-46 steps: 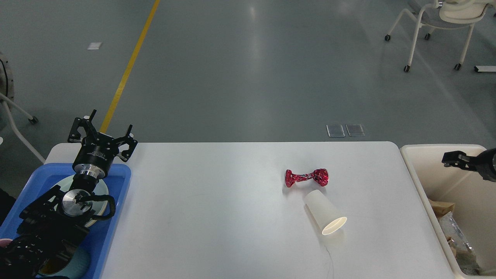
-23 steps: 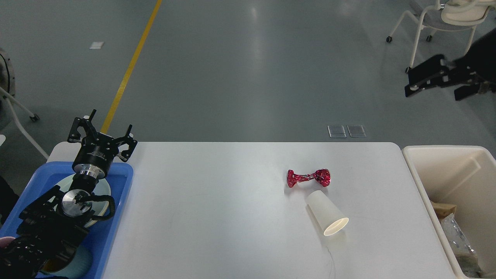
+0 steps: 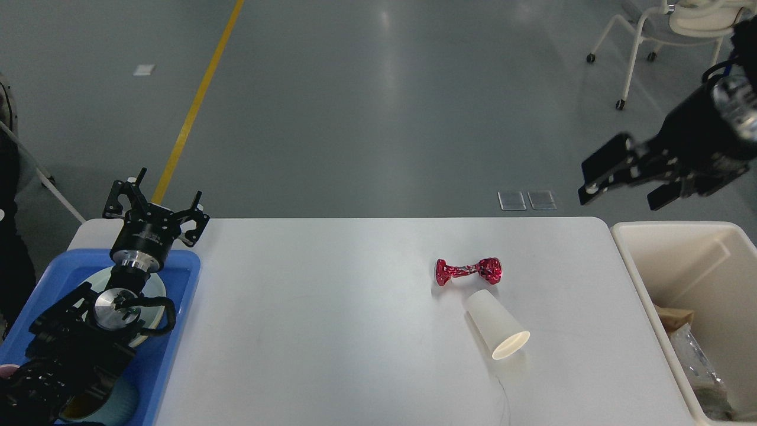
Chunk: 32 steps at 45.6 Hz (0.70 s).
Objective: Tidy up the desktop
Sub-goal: 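Reach the right gripper to the white paper cup and grasp it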
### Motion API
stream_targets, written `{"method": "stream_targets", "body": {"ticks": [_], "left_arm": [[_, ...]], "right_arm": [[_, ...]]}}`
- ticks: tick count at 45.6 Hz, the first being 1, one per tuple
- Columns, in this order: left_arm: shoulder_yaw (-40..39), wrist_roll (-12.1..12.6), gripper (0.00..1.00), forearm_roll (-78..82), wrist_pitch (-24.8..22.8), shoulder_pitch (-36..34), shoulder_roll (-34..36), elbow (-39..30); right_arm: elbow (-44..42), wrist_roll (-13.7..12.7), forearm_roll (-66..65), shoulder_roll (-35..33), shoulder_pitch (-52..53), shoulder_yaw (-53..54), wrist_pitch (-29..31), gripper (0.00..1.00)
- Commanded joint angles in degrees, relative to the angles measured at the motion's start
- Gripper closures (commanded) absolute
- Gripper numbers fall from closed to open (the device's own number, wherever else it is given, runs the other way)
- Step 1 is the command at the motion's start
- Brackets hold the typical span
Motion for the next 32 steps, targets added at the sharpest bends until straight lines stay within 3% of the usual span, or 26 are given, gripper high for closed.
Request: {"method": "stream_targets", "body": {"ticks": [1,4,11,32], "left_arm": [[0.0,0.0,0.01,0.0,-0.1,0.0,0.0,-0.1],[0.0,0.1,0.01,0.1,0.0,0.0,0.0,0.0],[0.0,0.1,0.01,0.1,-0.1,0.0,0.0,-0.1],[0.0,0.1,0.01,0.1,0.0,0.0,0.0,0.0]], "right_arm": [[-0.8,-0.1,1.1,7.9,-19.0,0.1,-19.3,0.00],[-2.3,-0.5,4.2,11.8,-26.0,0.3,-24.0,0.00],[-9.8,-0.7,6.4,16.8,-36.2,5.3,-26.8,0.00],[-22.4,-0.7,5.0,22.6,-47.1,8.3,-29.0,0.00]]}}
